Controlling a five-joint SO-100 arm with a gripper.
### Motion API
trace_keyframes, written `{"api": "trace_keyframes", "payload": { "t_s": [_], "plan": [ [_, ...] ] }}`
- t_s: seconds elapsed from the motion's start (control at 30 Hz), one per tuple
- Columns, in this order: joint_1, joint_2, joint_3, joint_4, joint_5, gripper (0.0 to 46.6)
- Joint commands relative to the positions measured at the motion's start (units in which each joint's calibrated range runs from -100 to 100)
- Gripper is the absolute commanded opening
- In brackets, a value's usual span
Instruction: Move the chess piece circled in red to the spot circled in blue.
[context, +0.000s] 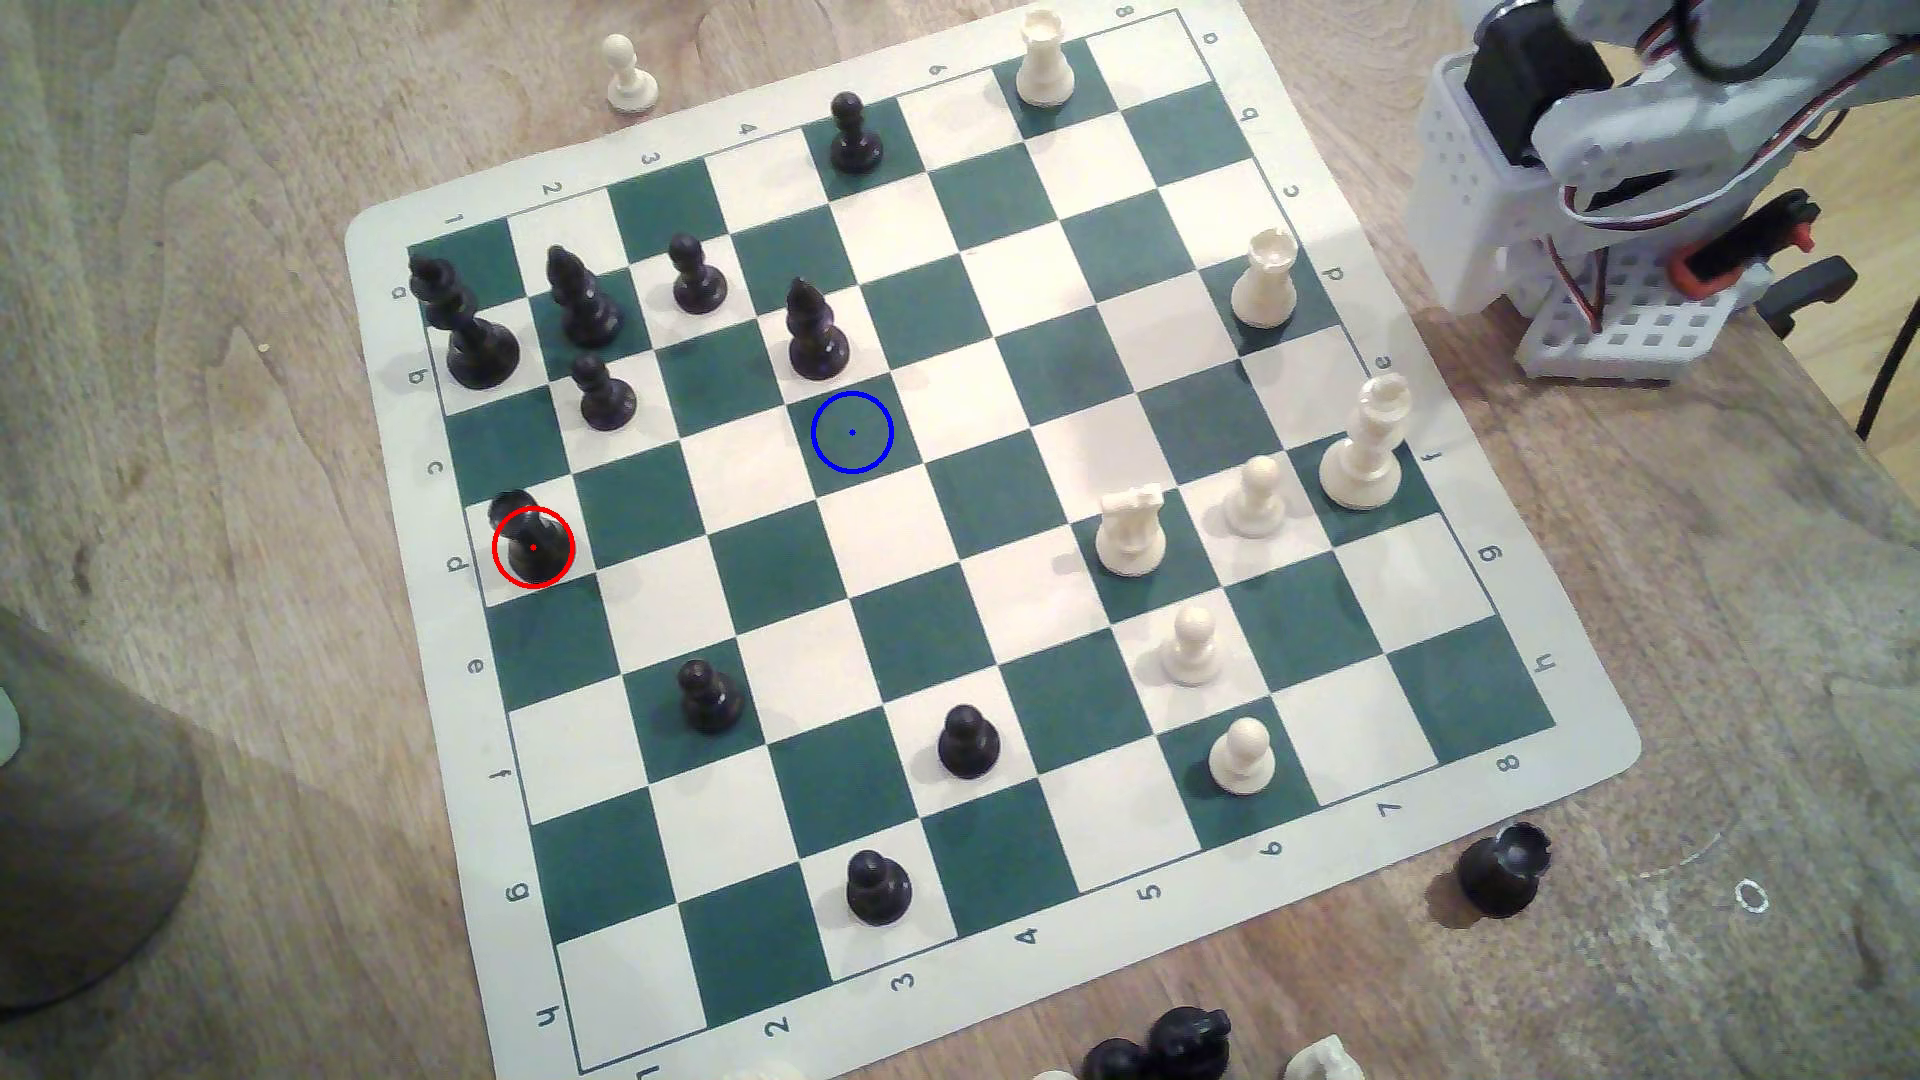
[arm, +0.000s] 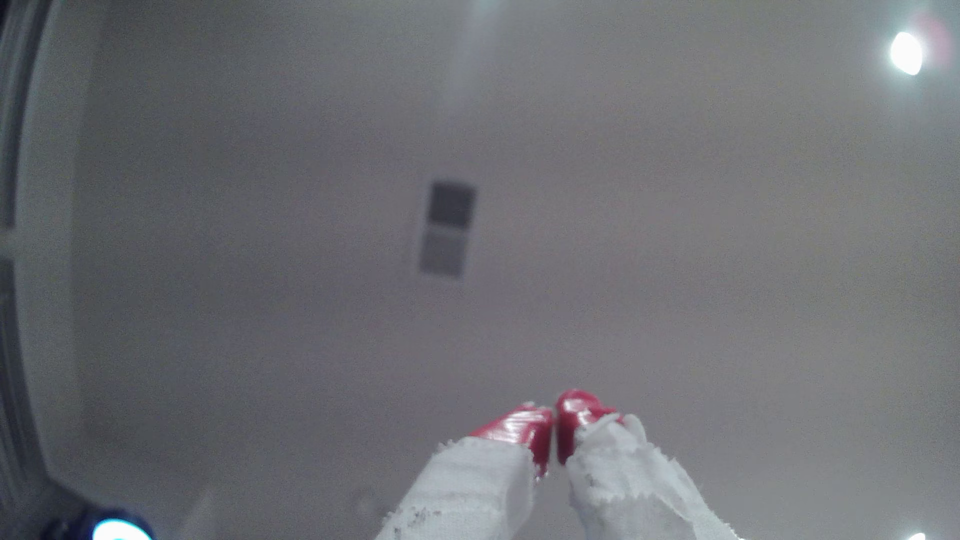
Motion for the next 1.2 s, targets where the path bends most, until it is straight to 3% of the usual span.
{"api": "trace_keyframes", "payload": {
  "t_s": [0.0, 0.3, 0.53, 0.6, 0.67, 0.73, 0.8, 1.0, 1.17],
  "plan": [
    [-0.68, -0.2, -8.93, 18.86, -0.05, 0.2],
    [-0.84, -0.11, -20.62, 51.38, -0.2, 0.2],
    [3.15, -0.03, -25.79, 76.6, -0.29, 0.2],
    [3.85, -0.11, -25.7, 79.88, -0.39, 6.9],
    [2.68, 2.18, -26.79, 83.81, -0.68, 1.7],
    [1.19, 4.39, -28.6, 88.23, -0.59, 0.3],
    [-2.09, 8.8, -33.23, 98.14, -0.73, 0.3],
    [-3.03, 23.57, -40.84, 109.04, -3.27, 0.3],
    [-4.2, 41.65, -53.99, 116.82, -5.96, 0.3]
  ]
}}
